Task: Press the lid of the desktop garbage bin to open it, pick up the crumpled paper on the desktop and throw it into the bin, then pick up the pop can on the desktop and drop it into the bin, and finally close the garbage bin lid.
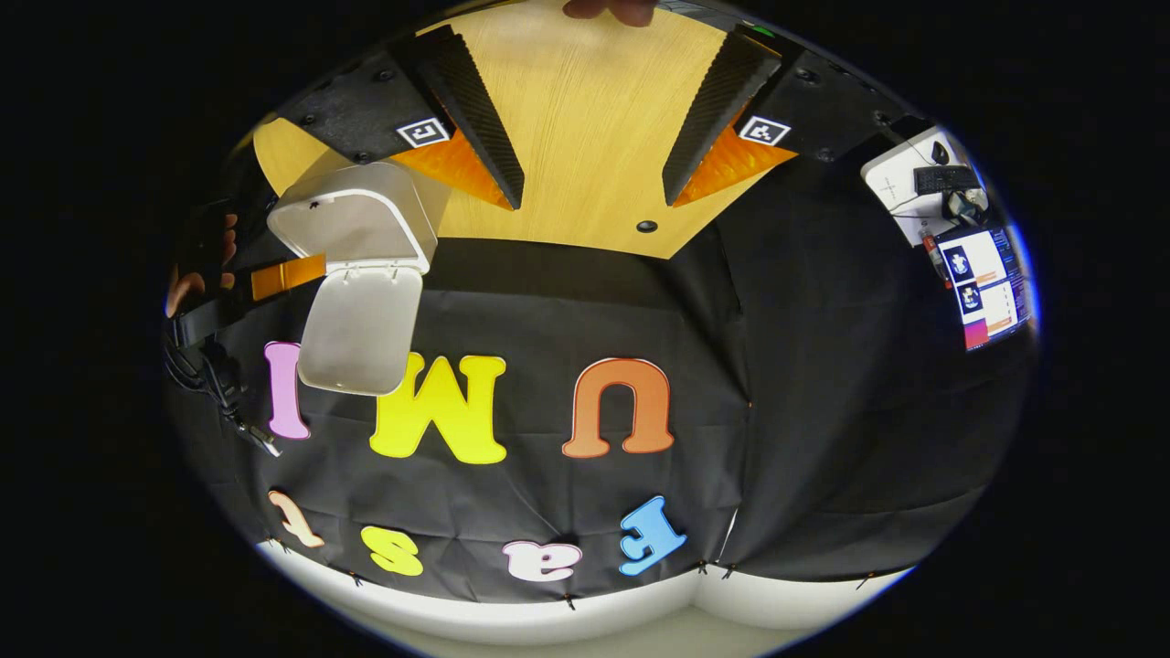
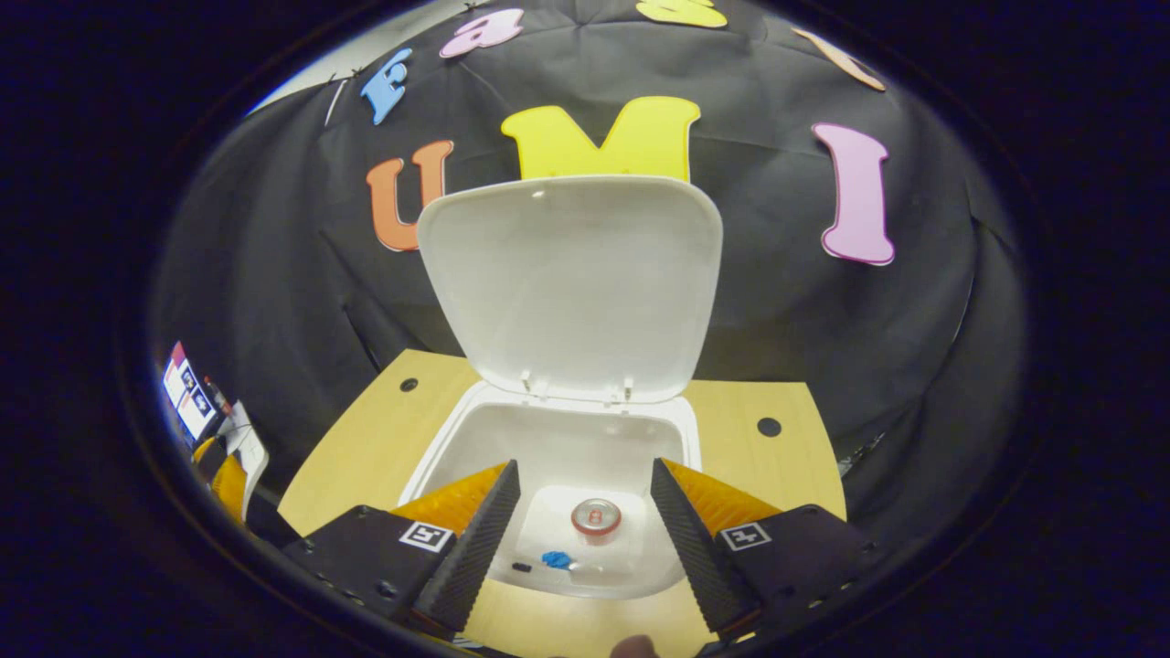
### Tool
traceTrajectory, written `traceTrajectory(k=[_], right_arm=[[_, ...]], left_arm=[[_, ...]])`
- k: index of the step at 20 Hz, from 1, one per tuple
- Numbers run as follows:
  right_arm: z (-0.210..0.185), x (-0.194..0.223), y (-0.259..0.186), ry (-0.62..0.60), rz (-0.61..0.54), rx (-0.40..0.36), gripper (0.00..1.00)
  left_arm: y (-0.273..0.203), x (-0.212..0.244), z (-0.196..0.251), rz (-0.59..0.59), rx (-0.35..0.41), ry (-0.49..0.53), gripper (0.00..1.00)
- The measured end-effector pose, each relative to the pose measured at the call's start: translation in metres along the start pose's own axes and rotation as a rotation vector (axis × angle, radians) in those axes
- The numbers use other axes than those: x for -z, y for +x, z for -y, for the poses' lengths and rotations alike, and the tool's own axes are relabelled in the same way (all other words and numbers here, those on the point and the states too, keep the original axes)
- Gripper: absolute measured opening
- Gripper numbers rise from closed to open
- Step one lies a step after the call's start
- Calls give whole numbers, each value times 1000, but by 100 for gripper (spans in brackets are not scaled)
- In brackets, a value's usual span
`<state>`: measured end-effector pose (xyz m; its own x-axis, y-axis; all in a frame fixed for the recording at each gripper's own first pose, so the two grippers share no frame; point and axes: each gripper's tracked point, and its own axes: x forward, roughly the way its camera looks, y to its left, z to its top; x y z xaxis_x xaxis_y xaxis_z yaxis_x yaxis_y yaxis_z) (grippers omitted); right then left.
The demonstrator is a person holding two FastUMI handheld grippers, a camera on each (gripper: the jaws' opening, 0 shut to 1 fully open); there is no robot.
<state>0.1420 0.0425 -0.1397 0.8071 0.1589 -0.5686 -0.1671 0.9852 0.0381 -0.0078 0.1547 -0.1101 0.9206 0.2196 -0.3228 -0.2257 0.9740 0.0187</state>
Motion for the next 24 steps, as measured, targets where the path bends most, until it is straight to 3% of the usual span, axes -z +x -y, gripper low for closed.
traceTrajectory(k=[15,24], right_arm=[[14,-102,-82,37,295,68,90],[-17,-180,-88,57,428,36,90]], left_arm=[[18,-13,61,26,174,13,99],[20,-24,56,42,182,19,99]])
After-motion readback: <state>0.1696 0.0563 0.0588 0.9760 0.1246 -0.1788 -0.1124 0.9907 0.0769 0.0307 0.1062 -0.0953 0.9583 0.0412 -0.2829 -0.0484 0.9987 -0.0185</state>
